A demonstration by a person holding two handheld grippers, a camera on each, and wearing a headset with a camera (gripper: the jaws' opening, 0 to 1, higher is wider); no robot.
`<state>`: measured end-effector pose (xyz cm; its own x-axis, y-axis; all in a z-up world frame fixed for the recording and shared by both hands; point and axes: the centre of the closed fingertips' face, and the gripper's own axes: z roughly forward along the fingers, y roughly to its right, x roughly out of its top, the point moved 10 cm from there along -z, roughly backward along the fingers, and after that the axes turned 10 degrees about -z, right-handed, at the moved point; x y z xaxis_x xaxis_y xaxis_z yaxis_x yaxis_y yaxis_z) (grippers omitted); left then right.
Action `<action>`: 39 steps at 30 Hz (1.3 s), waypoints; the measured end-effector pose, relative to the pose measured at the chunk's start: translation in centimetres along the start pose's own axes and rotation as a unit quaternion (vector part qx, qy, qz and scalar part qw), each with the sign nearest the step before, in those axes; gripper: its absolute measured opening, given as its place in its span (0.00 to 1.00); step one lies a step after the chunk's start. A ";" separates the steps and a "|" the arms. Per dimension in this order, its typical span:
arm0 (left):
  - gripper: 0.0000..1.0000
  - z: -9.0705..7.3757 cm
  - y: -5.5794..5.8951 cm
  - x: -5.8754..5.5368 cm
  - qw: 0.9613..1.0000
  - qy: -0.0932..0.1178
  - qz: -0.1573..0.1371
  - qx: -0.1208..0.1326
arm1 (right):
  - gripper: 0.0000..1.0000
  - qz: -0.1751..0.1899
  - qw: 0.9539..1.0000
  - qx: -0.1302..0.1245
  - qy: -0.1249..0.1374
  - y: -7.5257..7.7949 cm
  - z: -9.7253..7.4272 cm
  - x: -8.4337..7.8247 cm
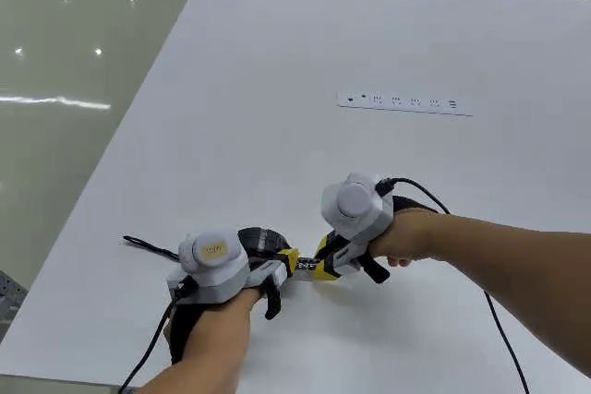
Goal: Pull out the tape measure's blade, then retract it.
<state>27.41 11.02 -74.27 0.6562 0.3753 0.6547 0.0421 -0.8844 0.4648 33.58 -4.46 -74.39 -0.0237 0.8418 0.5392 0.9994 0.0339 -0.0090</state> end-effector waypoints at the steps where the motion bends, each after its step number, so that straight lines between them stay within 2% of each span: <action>1: 0.59 0.0 0.0 0.0 1.000 0.000 0.000 0.000 | 0.15 -0.001 1.000 0.001 0.000 0.0 0.1 0.1; 22: 0.59 0.0 0.0 0.0 1.000 -0.002 -0.002 -0.001 | 0.15 -0.011 1.000 0.009 0.013 0.3 1.3 1.6; 33: 0.59 0.0 0.0 0.1 1.000 0.000 -0.003 -0.001 | 0.15 -0.019 1.000 0.010 0.010 0.4 1.4 2.0; 36: 0.59 0.0 0.0 0.0 1.000 0.000 -0.002 -0.001 | 0.15 -0.021 1.000 0.014 -0.001 0.5 1.6 2.2; 39: 0.59 0.0 0.0 0.1 1.000 0.000 -0.004 -0.002 | 0.15 -0.007 1.000 0.015 0.005 0.5 1.4 2.1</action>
<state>27.46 11.07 -74.23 0.6554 0.3832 0.6508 0.0451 -0.8800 0.4728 34.01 -1.94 -74.48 -0.0377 0.8359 0.5475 0.9977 0.0623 -0.0265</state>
